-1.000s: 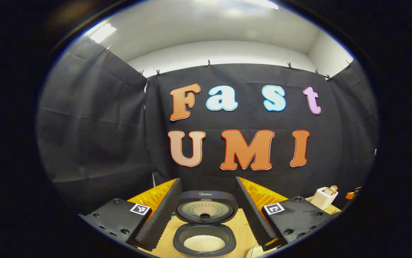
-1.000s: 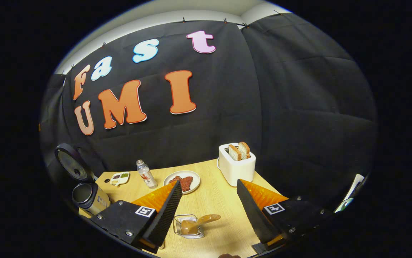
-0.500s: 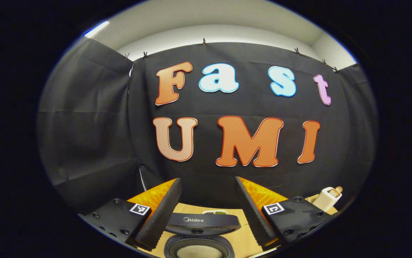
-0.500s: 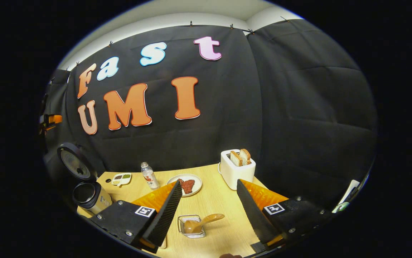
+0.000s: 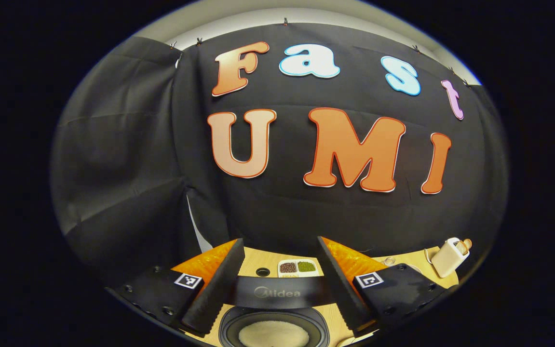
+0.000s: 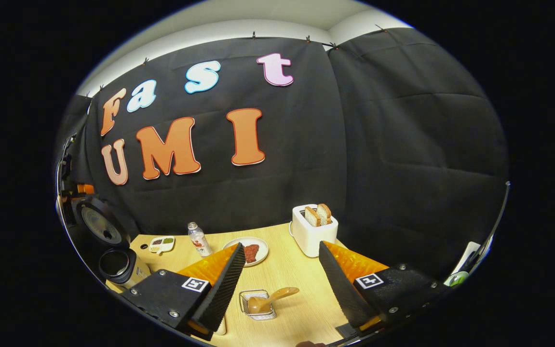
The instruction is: Close the left gripper, press the button to open the rice cooker; take a wooden spoon from the chopstick holder with the right hand, scoop a spoonful of rice and pour it into the rice cooker, then put the wooden spoon back into the chopstick holder.
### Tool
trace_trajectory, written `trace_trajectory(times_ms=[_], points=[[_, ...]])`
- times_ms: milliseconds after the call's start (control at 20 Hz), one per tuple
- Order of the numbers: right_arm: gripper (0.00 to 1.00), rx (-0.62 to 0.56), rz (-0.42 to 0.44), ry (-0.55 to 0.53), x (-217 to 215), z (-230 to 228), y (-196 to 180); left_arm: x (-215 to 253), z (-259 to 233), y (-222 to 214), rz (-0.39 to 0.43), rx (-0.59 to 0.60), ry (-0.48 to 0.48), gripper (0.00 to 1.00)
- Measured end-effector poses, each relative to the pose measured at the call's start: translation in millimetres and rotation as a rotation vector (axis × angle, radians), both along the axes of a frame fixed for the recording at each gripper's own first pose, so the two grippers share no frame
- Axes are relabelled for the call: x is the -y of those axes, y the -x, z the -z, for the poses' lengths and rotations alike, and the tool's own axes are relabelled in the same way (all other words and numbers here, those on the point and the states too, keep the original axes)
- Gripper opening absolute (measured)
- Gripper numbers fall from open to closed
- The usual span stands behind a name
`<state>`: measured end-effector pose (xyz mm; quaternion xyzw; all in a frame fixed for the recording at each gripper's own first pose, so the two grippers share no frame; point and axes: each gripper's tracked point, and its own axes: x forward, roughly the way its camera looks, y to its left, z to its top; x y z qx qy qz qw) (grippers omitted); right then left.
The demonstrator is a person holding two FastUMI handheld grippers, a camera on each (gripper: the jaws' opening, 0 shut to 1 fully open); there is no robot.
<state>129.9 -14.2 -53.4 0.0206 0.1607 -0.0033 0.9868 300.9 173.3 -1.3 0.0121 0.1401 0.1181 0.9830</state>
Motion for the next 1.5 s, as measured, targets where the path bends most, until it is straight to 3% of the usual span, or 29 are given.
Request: trace_trajectory(times_ms=[150, 550, 700, 800, 900, 1050, 1200, 1350, 1450, 1500], points=[[0.95, 0.010, -0.010, -0.010, -4.1, -5.8, 1.9, -0.1, 10.7, 12.3, -0.003, 0.002, -0.065, 0.99], [0.95, 0.015, -0.059, -0.002, -11.9, -10.8, 3.9, 26.0, 22.7, 91.2, 0.010, 0.046, -0.103, 0.97], [0.95, 0.008, -0.081, -0.024, -17.9, -8.5, 3.1, 35.0, 88.0, 121.7, 0.024, -0.086, -0.071, 0.97], [0.95, 0.007, -0.101, -0.044, -23.4, -11.1, 3.0, 26.8, 117.8, 141.5, -0.028, -0.150, -0.040, 1.00], [0.95, 0.015, -0.110, -0.027, -22.4, -14.0, -0.2, 35.6, 88.7, 136.5, -0.015, -0.045, -0.006, 0.97], [0.95, 0.028, -0.120, 0.003, -24.7, -16.8, -0.7, 27.3, 15.4, 120.4, -0.026, 0.081, -0.046, 0.97], [0.95, 0.012, -0.132, -0.010, -32.1, -10.8, 0.5, 17.3, -33.5, 76.2, -0.038, 0.159, -0.036, 1.00], [0.95, 0.004, -0.131, -0.011, -33.7, -9.0, 0.1, -3.9, -15.6, 27.9, -0.064, 0.076, -0.056, 0.98], [0.95, 0.015, -0.128, -0.010, -33.1, -12.7, 0.0, -6.6, 17.2, 18.9, -0.078, -0.025, -0.048, 0.98], [0.95, 0.019, -0.123, -0.010, -31.7, -14.3, 0.2, -5.4, 18.3, 17.6, -0.075, -0.018, -0.048, 1.00]])
